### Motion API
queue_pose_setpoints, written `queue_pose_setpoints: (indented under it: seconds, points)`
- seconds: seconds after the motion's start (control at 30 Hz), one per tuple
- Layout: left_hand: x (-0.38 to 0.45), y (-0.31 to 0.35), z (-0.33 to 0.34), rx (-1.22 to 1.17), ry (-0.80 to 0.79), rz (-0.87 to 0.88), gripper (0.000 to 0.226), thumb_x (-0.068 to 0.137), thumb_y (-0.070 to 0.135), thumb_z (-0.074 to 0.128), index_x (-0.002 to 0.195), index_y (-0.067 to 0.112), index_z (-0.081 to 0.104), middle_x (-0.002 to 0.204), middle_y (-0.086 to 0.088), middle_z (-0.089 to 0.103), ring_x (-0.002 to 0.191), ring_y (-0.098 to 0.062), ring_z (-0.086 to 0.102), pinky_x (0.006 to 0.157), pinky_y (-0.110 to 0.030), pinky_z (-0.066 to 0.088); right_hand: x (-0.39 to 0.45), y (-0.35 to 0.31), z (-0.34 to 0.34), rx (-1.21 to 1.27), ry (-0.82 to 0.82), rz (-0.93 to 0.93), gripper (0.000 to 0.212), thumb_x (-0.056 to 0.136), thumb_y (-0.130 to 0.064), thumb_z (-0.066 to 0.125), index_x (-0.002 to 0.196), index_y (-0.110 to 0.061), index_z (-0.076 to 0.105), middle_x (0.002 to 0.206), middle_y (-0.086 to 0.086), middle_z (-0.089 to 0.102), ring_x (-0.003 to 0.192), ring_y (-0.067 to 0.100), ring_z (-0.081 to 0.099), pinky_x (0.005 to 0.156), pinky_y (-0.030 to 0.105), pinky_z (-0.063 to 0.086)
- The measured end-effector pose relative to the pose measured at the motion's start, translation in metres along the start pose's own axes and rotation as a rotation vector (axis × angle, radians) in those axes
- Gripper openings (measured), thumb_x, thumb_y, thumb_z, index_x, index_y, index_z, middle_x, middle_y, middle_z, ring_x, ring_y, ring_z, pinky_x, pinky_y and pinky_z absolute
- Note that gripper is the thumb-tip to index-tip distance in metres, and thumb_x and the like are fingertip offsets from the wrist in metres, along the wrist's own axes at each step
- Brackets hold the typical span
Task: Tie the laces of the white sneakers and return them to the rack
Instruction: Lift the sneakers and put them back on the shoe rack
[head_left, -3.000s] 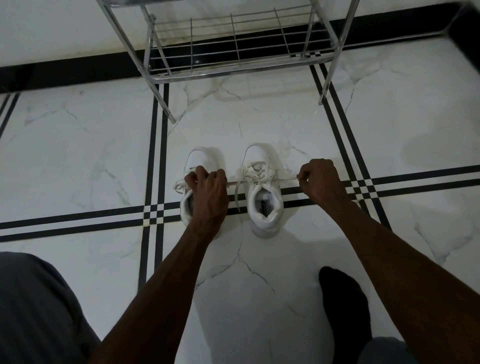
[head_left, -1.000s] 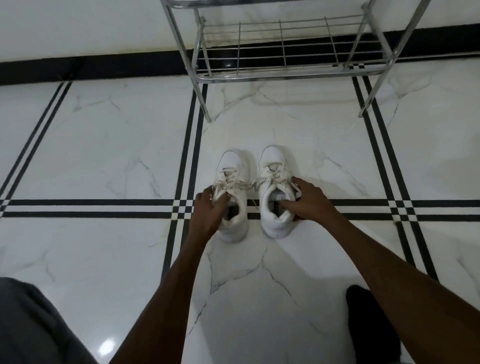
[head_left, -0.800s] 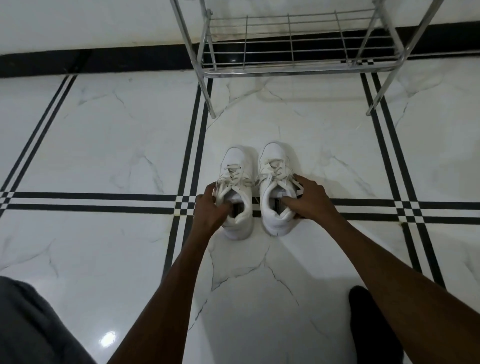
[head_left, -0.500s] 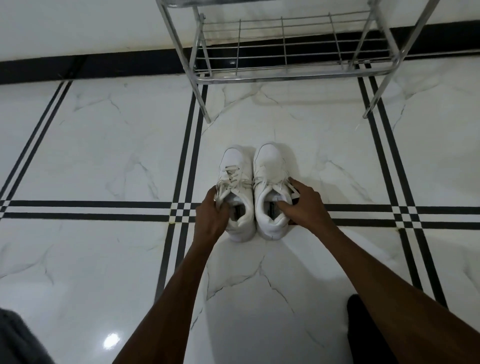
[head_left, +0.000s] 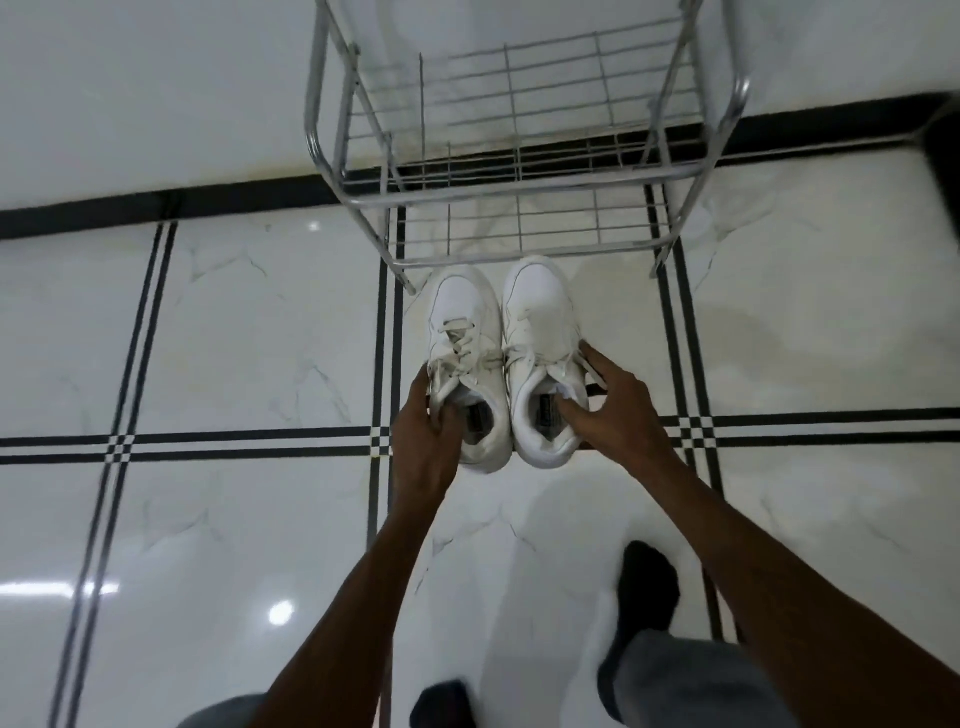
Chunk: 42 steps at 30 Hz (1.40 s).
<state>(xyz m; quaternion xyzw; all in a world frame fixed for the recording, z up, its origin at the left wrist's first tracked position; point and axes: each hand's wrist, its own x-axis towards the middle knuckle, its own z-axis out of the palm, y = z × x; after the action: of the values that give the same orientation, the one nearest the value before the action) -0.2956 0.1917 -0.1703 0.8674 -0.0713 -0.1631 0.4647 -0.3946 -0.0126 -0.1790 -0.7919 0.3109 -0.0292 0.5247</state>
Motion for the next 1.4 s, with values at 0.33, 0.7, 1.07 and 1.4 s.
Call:
queue_pose_setpoints:
  seconds: [0.33, 0.7, 1.07, 1.4]
  points:
    - [-0.009, 0.202, -0.062, 0.018, -0.063, -0.025, 0.048, 0.095, 0.023, 0.054, 0.143, 0.025, 0.053, 0.103, 0.01, 0.073, 0.088, -0.009, 0.07, 0.071, -0.011, 0.051, -0.015, -0.157, -0.137, 0.038, -0.032, 0.05, 0.073, 0.082, -0.011, 0.074, 0.148, -0.016, 0.042, 0.129, -0.01, 0.057, 0.114, -0.001, 0.05, 0.081, -0.007, 0.036]
    - [0.116, 0.255, -0.036, 0.1, -0.064, -0.023, 0.049, 0.101, 0.011, 0.053, 0.149, 0.014, 0.048, 0.107, 0.001, 0.066, 0.086, -0.011, 0.064, 0.064, 0.003, 0.044, 0.113, -0.183, -0.16, 0.002, -0.033, 0.072, 0.075, 0.088, -0.018, 0.071, 0.153, -0.018, 0.034, 0.144, 0.002, 0.055, 0.118, 0.01, 0.057, 0.081, 0.004, 0.04]
    - [0.28, 0.222, 0.004, 0.17, -0.153, -0.084, 0.056, 0.1, 0.012, 0.054, 0.155, 0.015, 0.041, 0.13, -0.011, 0.068, 0.106, -0.024, 0.067, 0.086, -0.019, 0.056, 0.266, -0.167, -0.12, -0.027, -0.046, 0.112, 0.073, 0.088, -0.011, 0.07, 0.151, -0.008, 0.034, 0.146, 0.008, 0.051, 0.129, 0.014, 0.05, 0.099, 0.021, 0.043]
    - [0.306, 0.217, 0.013, 0.094, -0.169, -0.114, 0.055, 0.098, 0.01, 0.058, 0.151, 0.016, 0.044, 0.125, -0.005, 0.069, 0.107, -0.017, 0.068, 0.076, -0.004, 0.052, 0.293, -0.152, -0.116, 0.011, -0.072, 0.149, 0.078, 0.086, -0.013, 0.073, 0.152, -0.008, 0.032, 0.153, 0.008, 0.044, 0.141, 0.015, 0.042, 0.114, 0.03, 0.039]
